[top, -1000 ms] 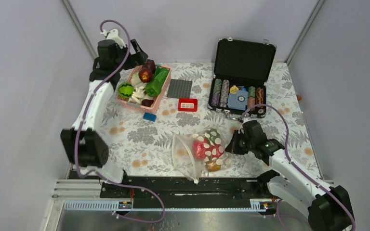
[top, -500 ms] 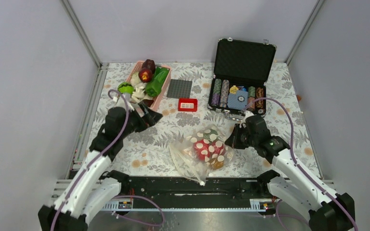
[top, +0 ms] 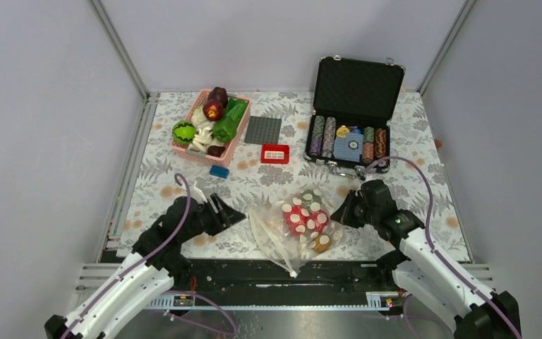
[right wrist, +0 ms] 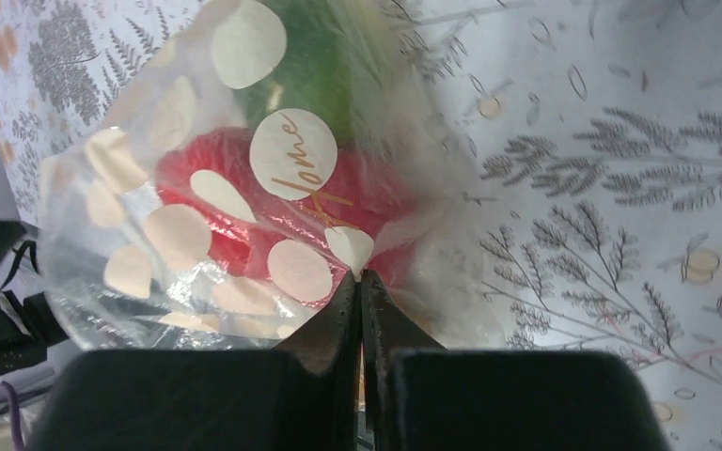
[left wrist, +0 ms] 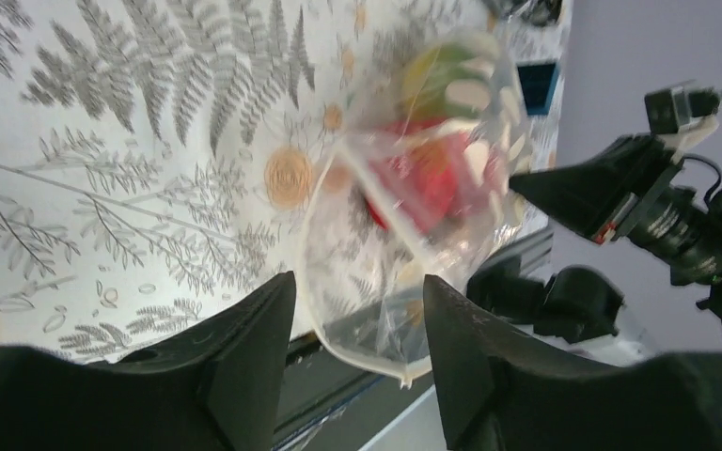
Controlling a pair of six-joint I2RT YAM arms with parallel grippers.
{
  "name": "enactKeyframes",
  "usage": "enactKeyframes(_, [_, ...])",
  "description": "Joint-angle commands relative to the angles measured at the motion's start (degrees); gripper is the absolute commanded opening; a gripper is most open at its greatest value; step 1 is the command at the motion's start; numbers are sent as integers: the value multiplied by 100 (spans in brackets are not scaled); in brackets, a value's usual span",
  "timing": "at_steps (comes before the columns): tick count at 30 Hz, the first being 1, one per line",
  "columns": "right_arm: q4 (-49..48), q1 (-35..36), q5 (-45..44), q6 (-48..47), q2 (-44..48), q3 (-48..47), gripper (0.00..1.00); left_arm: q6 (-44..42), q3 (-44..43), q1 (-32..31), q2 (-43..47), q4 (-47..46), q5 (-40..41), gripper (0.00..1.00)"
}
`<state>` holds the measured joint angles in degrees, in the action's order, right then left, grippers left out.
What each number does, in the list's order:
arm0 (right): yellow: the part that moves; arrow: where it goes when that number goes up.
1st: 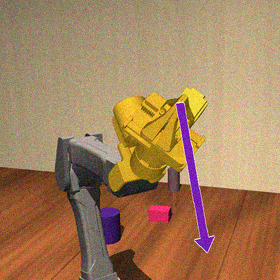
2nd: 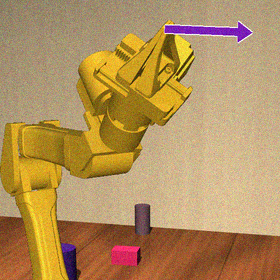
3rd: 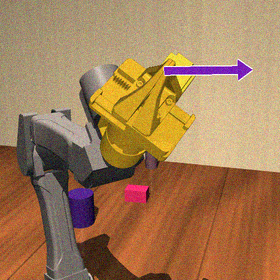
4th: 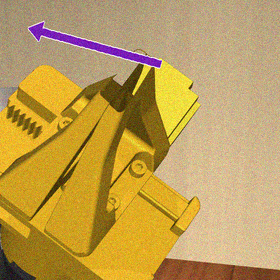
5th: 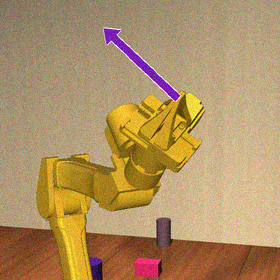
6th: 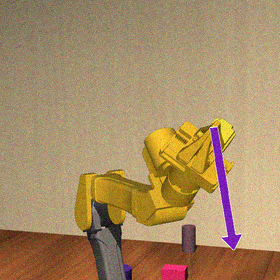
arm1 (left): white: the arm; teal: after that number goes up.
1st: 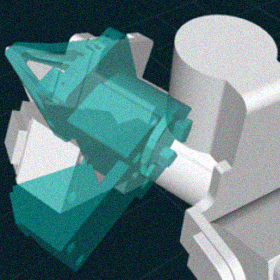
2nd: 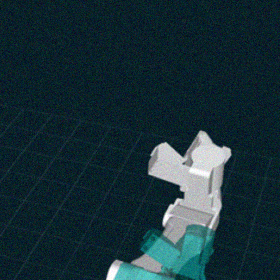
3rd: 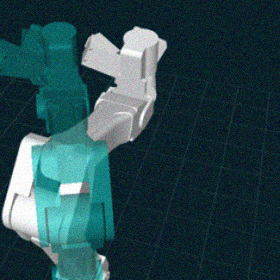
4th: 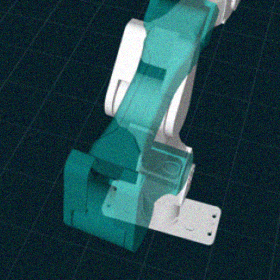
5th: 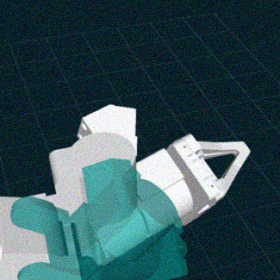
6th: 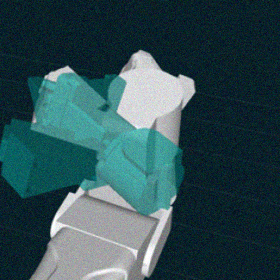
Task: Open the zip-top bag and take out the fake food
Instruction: Place the fake fruit in the bin, then pick up the fake vegetable from the zipper food storage bag.
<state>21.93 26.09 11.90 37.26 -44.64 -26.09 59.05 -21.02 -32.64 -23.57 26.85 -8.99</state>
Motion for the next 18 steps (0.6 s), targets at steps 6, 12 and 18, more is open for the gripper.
enactKeyframes(6, [190,-16,-451,1640,1422,942,0,1063,333,-1650,-32,-491,1086,44])
enactKeyframes(12, [362,-17,-364,2013,1883,1034,0,1447,332,-2757,-851,-1195,1845,43])
enactKeyframes(18, [554,-8,-298,1957,2146,939,0,1390,-20,-3164,-1946,-1834,2284,43])
